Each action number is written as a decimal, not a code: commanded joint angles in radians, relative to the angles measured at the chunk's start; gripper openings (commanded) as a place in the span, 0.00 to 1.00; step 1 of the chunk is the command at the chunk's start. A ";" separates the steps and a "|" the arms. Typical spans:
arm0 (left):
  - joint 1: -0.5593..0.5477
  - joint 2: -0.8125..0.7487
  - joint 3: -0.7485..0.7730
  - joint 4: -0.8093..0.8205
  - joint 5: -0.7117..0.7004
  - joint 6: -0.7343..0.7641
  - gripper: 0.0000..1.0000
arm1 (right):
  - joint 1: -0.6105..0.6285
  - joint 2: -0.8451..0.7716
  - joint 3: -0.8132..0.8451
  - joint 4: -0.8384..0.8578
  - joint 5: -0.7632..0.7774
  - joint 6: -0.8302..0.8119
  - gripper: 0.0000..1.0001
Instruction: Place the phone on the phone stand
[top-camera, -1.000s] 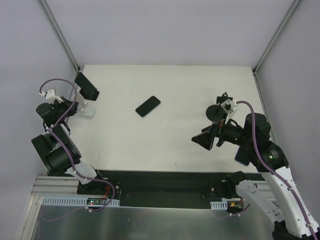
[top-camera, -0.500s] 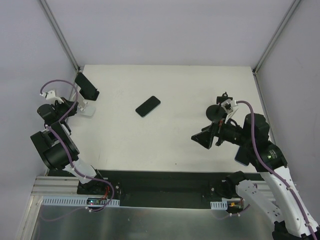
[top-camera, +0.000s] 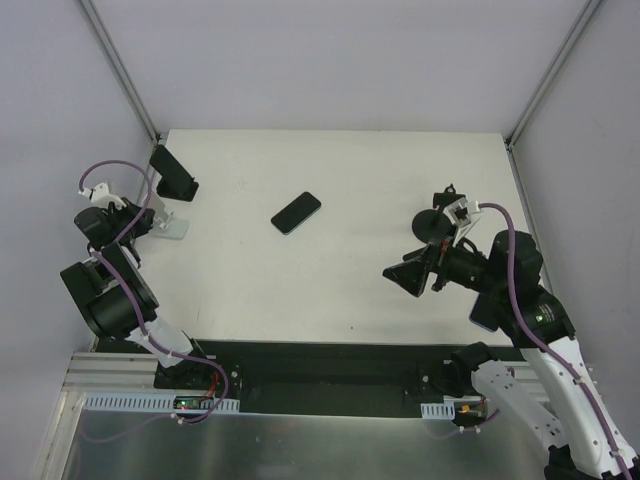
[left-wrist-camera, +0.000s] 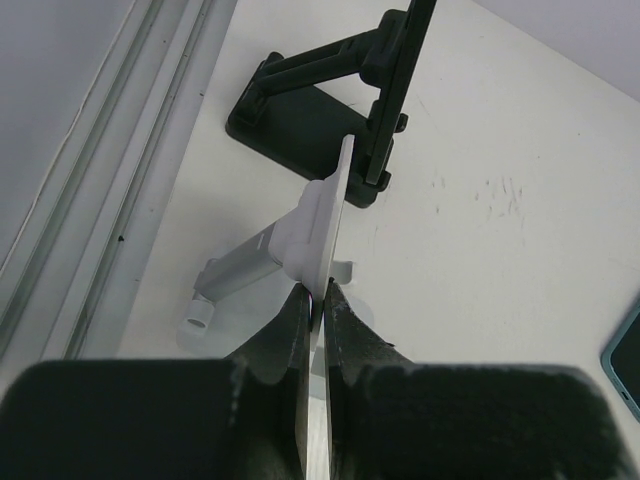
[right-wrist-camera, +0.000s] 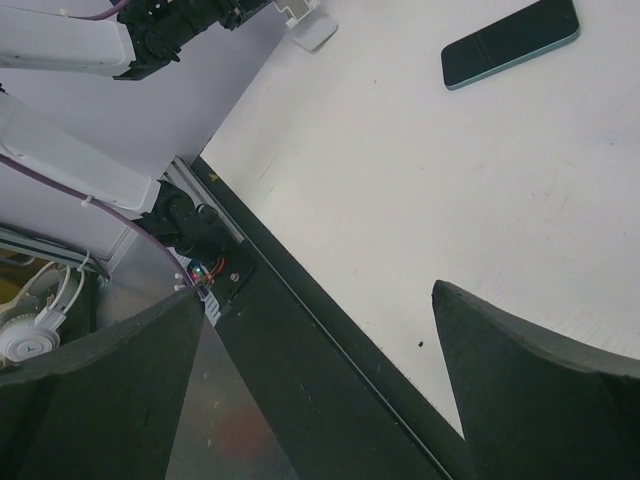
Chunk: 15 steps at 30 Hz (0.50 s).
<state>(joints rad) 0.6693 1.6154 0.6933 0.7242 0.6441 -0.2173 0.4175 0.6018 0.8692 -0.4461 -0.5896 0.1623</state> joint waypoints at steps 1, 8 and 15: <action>0.010 -0.009 0.049 -0.003 0.000 0.029 0.02 | -0.002 -0.019 -0.006 0.060 0.005 0.023 1.00; 0.010 -0.055 0.029 -0.046 -0.059 0.016 0.45 | 0.000 -0.027 -0.007 0.067 0.002 0.028 1.00; -0.003 -0.141 -0.029 -0.104 -0.177 -0.122 0.53 | -0.002 -0.030 -0.009 0.080 -0.010 0.042 1.00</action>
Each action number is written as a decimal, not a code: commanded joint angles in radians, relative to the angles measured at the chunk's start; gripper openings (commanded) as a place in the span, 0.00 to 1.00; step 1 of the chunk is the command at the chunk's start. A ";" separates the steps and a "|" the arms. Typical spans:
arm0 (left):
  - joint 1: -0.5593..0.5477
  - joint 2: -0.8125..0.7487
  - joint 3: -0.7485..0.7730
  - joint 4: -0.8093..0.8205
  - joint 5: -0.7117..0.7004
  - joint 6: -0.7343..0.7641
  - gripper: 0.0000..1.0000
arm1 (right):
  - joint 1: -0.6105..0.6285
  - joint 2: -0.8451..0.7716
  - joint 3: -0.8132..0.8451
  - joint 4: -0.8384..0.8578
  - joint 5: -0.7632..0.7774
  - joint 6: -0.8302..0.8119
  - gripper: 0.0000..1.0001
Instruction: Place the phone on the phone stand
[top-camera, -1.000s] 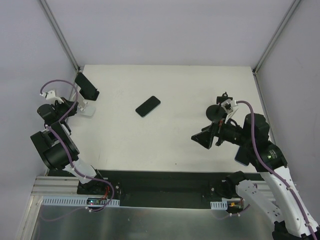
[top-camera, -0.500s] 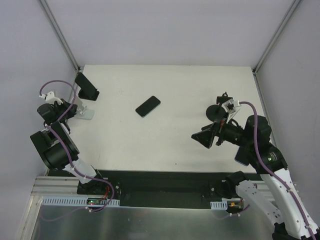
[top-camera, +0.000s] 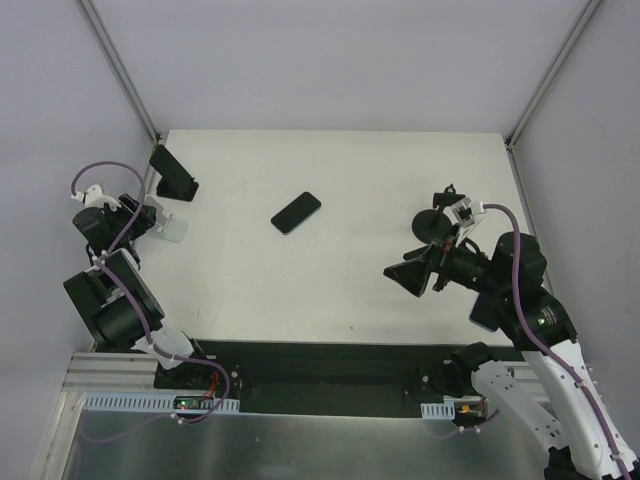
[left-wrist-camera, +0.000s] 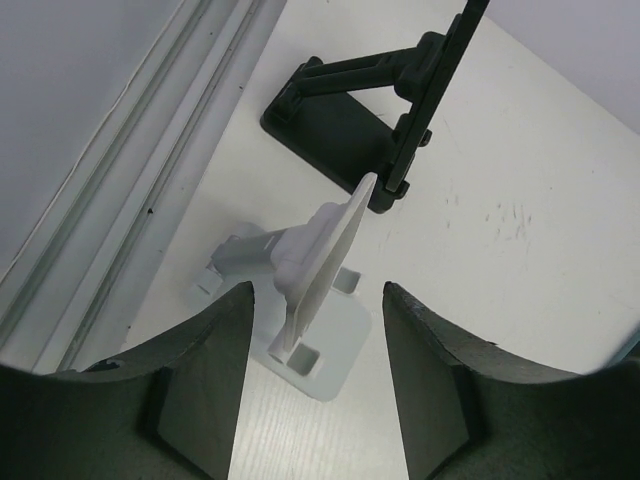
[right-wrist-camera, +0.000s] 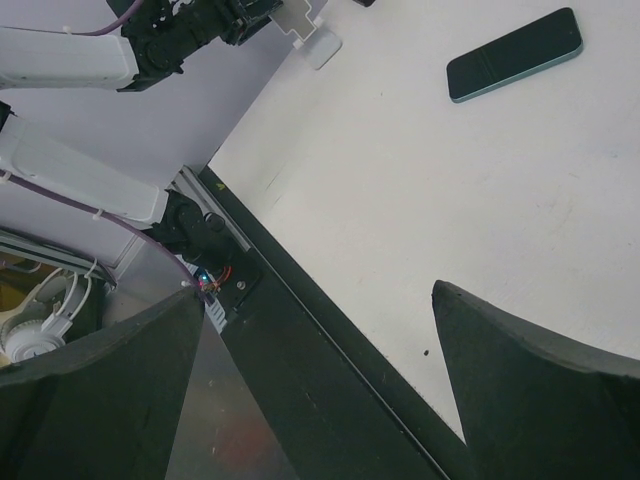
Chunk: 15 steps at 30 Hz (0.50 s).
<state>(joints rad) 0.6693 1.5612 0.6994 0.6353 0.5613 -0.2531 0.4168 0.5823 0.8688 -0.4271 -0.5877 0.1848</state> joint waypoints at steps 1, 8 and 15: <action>-0.008 -0.090 -0.034 -0.032 -0.101 -0.084 0.53 | 0.000 -0.012 -0.008 0.063 -0.015 0.021 1.00; -0.020 -0.050 0.037 -0.123 -0.069 -0.052 0.47 | -0.001 -0.030 -0.013 0.062 -0.014 0.024 1.00; -0.023 -0.004 0.072 -0.137 -0.017 -0.040 0.47 | 0.000 -0.033 -0.011 0.060 -0.009 0.024 1.00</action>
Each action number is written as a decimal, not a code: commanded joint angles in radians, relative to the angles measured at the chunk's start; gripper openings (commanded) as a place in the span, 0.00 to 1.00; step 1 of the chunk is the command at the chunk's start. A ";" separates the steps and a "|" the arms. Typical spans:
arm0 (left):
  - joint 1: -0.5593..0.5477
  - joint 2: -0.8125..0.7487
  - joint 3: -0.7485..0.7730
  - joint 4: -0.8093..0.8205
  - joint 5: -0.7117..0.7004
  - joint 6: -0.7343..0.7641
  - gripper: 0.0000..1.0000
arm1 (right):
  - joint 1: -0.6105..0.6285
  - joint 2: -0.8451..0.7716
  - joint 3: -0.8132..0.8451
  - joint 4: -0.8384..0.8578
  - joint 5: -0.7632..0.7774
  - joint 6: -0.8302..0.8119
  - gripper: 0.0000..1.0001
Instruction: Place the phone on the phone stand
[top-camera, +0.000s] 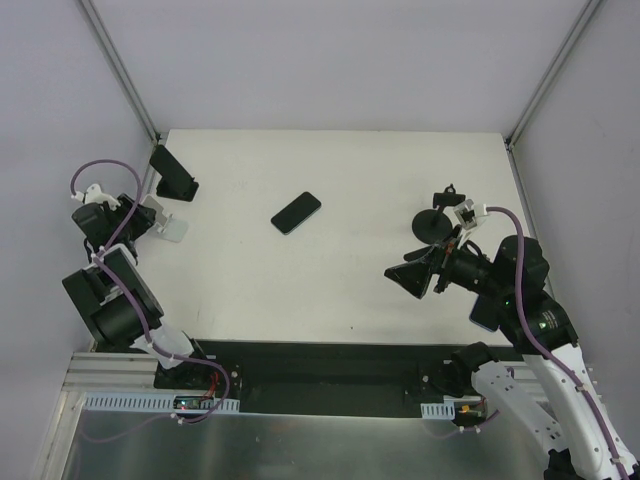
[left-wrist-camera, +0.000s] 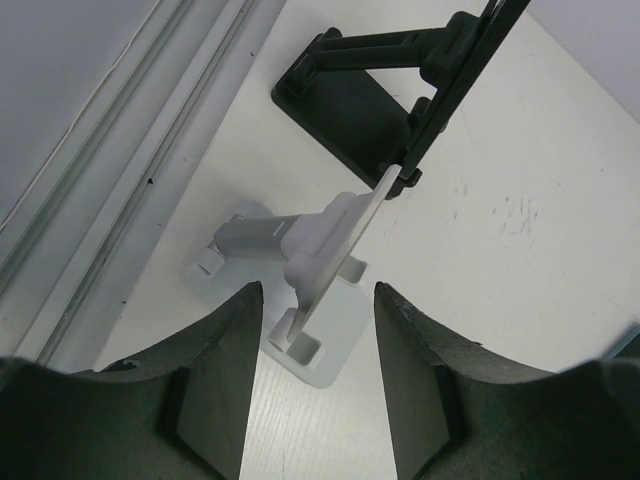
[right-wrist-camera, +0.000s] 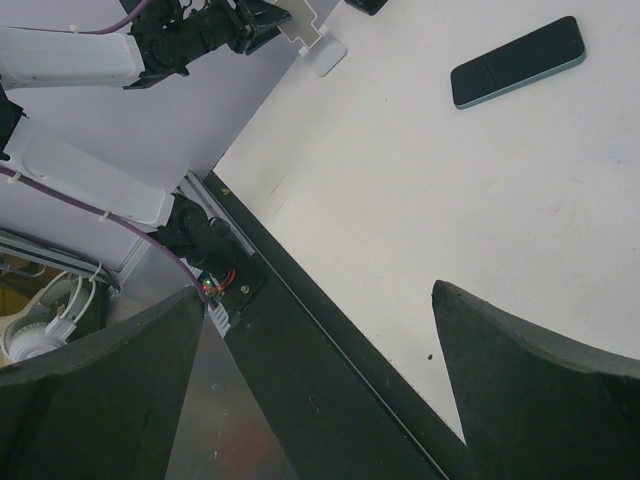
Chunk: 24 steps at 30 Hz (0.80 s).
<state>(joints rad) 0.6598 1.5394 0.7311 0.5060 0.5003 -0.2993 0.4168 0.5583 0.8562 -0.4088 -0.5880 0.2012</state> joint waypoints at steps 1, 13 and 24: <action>-0.015 0.021 0.050 -0.007 0.066 0.008 0.47 | 0.000 -0.009 0.000 0.041 -0.007 0.007 1.00; -0.035 0.070 0.100 -0.060 0.075 0.031 0.24 | 0.000 -0.008 -0.002 0.042 -0.009 -0.003 1.00; -0.089 0.025 0.070 -0.132 -0.061 0.009 0.42 | -0.001 -0.006 -0.005 0.047 -0.016 -0.013 1.00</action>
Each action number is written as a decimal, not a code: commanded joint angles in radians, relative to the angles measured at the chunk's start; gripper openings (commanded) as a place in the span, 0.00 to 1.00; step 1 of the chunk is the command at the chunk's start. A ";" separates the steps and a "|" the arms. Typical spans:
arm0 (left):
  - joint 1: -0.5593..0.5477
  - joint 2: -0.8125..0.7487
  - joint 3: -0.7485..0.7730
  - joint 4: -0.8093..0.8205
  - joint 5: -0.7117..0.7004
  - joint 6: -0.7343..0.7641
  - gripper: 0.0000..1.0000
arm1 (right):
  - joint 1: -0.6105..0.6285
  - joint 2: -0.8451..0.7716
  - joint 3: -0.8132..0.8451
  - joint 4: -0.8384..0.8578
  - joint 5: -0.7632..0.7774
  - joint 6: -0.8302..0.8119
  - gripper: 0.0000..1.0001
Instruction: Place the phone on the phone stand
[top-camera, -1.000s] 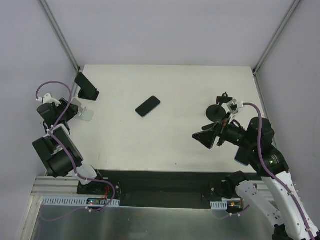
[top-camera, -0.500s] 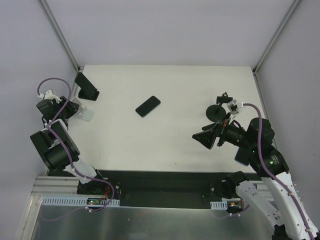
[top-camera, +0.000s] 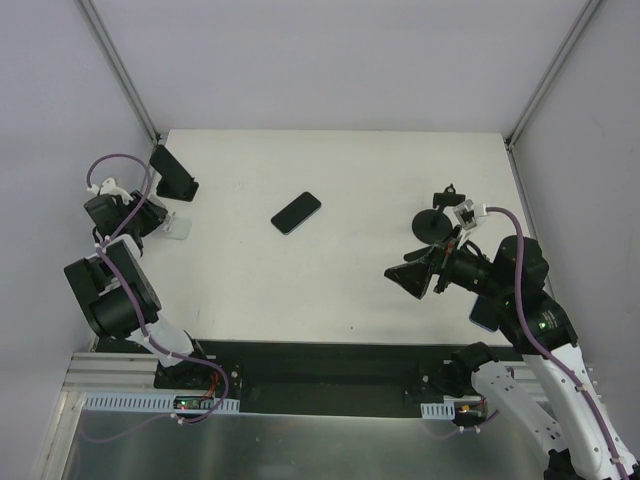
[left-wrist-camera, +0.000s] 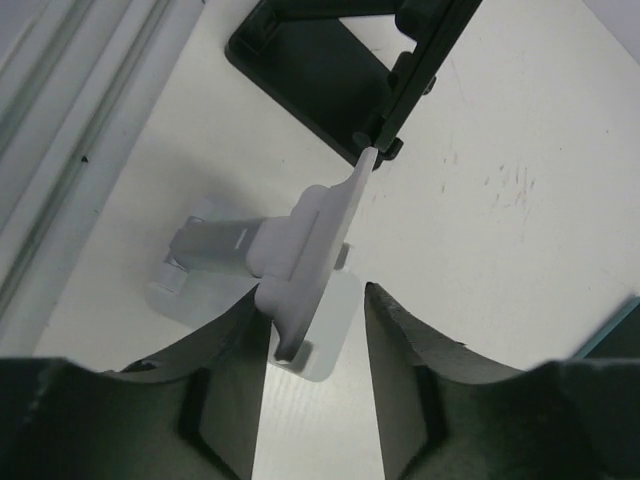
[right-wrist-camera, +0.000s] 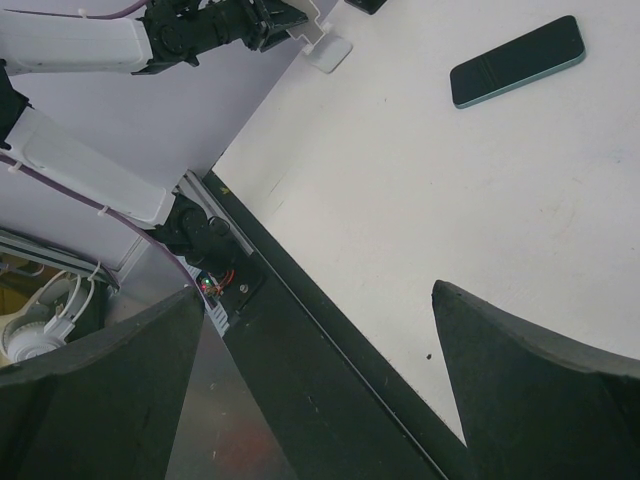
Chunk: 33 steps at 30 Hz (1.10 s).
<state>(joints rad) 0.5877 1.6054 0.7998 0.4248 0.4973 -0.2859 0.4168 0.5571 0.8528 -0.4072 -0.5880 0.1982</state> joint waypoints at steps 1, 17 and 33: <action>-0.017 -0.056 -0.002 -0.063 -0.093 -0.001 0.48 | 0.000 -0.003 -0.001 0.042 -0.021 -0.011 1.00; -0.297 -0.545 -0.142 -0.434 -0.511 -0.244 0.74 | 0.000 0.029 0.000 -0.030 -0.012 -0.065 1.00; -0.770 0.288 0.712 -0.720 0.046 0.204 0.82 | -0.001 0.066 0.026 -0.116 0.051 -0.080 1.00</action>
<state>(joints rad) -0.1230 1.6917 1.2579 -0.0975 0.4122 -0.2173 0.4168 0.6300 0.8528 -0.5159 -0.5564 0.1276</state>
